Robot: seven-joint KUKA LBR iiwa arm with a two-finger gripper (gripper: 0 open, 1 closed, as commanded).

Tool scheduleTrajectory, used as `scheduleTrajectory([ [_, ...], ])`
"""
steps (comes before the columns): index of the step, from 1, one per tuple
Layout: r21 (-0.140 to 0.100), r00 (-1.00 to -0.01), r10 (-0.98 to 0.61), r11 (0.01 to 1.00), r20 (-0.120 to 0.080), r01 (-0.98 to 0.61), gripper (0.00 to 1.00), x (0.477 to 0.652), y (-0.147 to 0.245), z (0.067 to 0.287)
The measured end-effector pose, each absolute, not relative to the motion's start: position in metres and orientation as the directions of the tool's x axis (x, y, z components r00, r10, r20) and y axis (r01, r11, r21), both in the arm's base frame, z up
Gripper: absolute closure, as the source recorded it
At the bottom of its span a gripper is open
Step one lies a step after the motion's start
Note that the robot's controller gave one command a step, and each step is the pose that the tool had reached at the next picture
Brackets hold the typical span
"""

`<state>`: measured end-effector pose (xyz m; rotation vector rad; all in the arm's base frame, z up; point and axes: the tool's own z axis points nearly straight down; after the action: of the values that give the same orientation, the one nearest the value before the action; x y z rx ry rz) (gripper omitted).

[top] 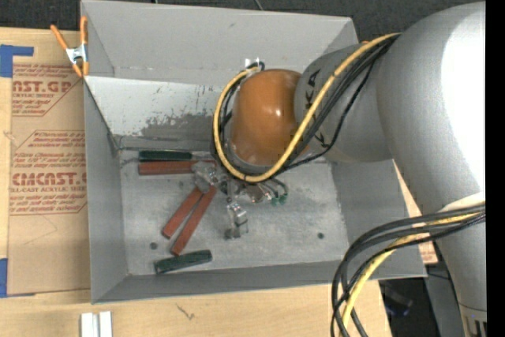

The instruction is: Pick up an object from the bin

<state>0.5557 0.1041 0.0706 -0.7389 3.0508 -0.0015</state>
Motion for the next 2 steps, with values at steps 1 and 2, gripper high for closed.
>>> scheduleTrajectory([
  [1, 0.002, -0.818, -0.576, 0.818, -0.004, -0.576, 1.0, 0.5683, 0.1578, 0.0739],
  [2, 0.002, -0.818, -0.576, 0.818, -0.004, -0.576, 1.0, 0.5683, 0.1577, 0.0739],
])
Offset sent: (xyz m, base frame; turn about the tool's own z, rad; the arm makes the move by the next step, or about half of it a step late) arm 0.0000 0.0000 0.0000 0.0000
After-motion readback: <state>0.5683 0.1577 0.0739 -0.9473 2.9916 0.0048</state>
